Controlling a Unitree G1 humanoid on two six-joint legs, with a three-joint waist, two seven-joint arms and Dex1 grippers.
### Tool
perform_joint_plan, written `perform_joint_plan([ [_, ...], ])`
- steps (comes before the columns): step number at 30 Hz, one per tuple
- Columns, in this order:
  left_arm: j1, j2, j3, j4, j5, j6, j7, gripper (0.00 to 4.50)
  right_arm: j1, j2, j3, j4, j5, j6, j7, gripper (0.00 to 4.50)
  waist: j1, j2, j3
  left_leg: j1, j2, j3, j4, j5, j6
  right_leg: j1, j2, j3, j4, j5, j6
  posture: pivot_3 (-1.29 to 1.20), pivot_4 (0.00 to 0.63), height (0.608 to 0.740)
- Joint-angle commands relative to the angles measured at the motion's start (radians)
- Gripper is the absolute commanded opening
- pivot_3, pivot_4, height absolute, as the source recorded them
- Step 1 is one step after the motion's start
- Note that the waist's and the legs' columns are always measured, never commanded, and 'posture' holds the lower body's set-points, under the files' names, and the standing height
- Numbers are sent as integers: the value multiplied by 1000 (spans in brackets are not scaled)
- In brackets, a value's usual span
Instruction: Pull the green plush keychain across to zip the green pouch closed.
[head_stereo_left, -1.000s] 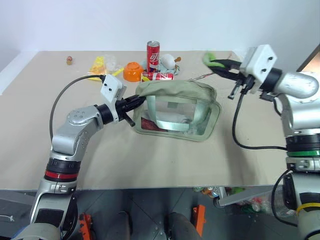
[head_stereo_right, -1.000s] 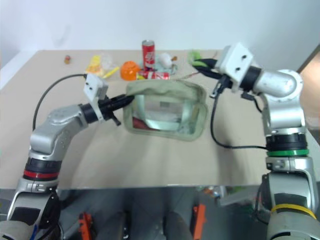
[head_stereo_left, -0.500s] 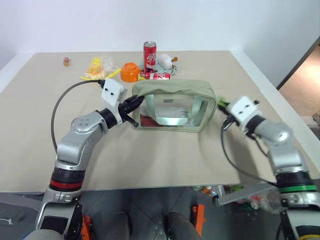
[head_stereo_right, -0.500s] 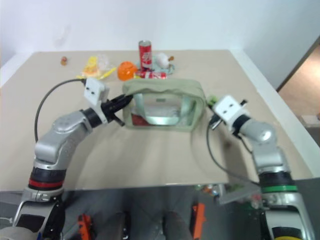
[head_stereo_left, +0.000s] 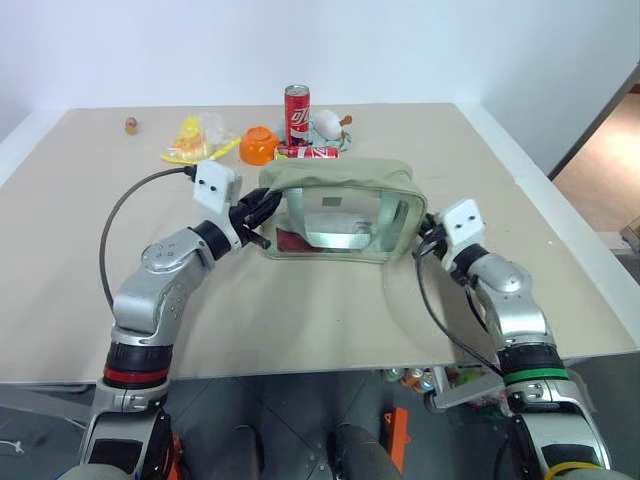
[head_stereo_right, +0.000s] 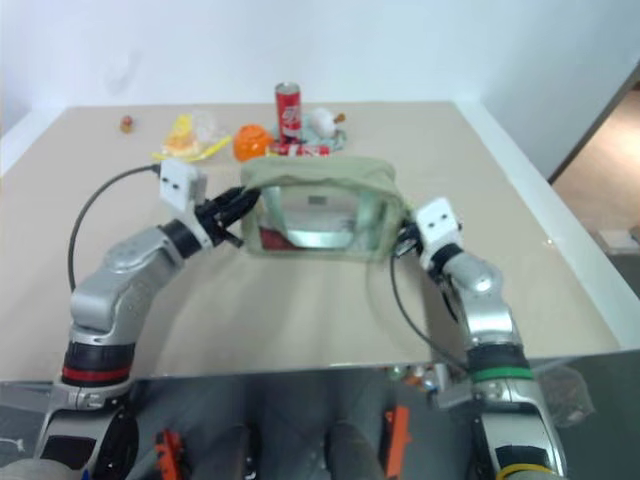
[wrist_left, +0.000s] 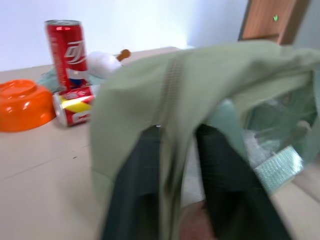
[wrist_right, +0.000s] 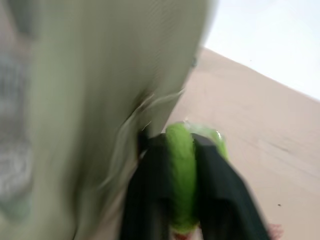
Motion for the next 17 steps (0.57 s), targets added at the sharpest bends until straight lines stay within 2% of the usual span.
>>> perform_joint_plan([
  [1,-26,28,67,-28,-75,12,-44,2644,-7,-53,-106,-184,155,114,48,2060,1,0,0,0,0,0,0,0,0,0,0,0,0,0,0,0,150,740],
  [6,-3,160,122,-47,-140,28,-169,4374,87,-155,-184,-410,296,258,135,3800,1,0,0,-1,0,-1,-1,-1,0,0,-1,-1,-1,-1,1,0,150,740],
  [8,49,220,143,-74,-151,18,-217,4500,146,-186,-224,-491,347,312,143,4473,-1,0,0,0,0,0,-1,-1,0,0,-1,-1,-1,-2,1,0,150,740],
  [11,155,282,156,-132,-131,-14,-260,4500,270,-232,-255,-608,406,392,178,4473,-1,0,0,0,0,1,-2,-1,0,0,-1,0,-1,-3,1,0,150,740],
  [13,238,317,118,-168,-32,-81,-250,4500,359,-232,-257,-689,444,436,185,4473,0,0,0,0,0,0,-2,-1,0,0,-1,-1,-1,-3,1,0,150,740],
  [17,392,288,91,-230,17,-136,-219,4500,509,-208,-187,-788,393,381,209,4473,1,0,0,1,0,1,-1,-1,0,0,-2,-1,-1,-4,0,0,150,740],
])
